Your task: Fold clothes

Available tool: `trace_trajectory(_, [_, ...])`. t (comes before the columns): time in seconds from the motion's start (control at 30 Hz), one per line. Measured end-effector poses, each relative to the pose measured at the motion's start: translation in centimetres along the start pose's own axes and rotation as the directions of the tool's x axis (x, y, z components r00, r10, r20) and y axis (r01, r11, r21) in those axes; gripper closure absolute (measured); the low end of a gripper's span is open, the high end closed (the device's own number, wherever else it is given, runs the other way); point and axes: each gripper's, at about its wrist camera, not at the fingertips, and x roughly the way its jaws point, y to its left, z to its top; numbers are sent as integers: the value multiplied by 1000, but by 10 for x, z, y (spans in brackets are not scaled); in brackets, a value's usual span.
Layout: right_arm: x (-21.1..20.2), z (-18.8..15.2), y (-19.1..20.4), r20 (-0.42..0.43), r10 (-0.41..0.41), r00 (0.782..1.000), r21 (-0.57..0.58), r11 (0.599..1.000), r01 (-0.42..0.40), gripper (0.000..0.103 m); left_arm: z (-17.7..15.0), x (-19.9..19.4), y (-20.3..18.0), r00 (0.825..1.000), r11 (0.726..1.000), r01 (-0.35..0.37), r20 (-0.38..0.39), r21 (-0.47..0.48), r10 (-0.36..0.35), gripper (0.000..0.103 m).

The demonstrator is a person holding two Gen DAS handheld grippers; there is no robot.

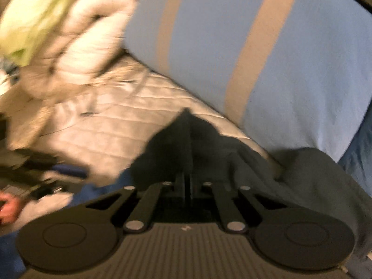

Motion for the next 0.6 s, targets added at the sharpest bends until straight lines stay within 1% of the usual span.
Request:
trace_trajectory(0.13, [-20,-4,12,-5,79,997,-36,996,-79,100,0,0,-2,1000,1000,-7,3,11,7,59])
trace_trajectory(0.23, [-23,-11,10,-39,97,995,-34,995,-98,100,0,-1,-1,1000,1000,-7,4,8,6,58])
trace_trajectory(0.33, [-12,-18,3,-138,50,989,-16,998,-53,100,0,-1,-1,1000,1000,-4,4,5,3,55])
trace_trajectory(0.4, [-4,-20,-2,-196,49,979,-2,999,-51,99,0,-1,0,1000,1000,-2,4,1,2,51])
trace_trajectory(0.43, [-1,-19,-5,-212,48,976,4,999,-48,92,0,-1,0,1000,1000,-2,4,-1,2,50])
trace_trajectory(0.47, [-3,-14,-7,-199,40,979,1,999,-40,81,0,-2,0,1000,1000,-1,4,-6,1,49])
trace_trajectory(0.5, [-6,-8,-10,-186,32,982,-1,999,-33,73,0,-2,1,1000,1000,2,4,-11,-2,49])
trace_trajectory(0.53, [-8,-1,-14,-162,22,987,7,1000,-21,61,1,-3,2,1000,1000,7,3,-22,-7,49])
trace_trajectory(0.57, [-12,10,-22,-104,1,995,51,999,4,51,2,-4,6,1000,999,16,4,-47,-16,49])
trace_trajectory(0.6, [-15,20,-31,-51,-16,999,103,994,21,32,2,-6,11,1000,996,25,8,-86,-24,49])
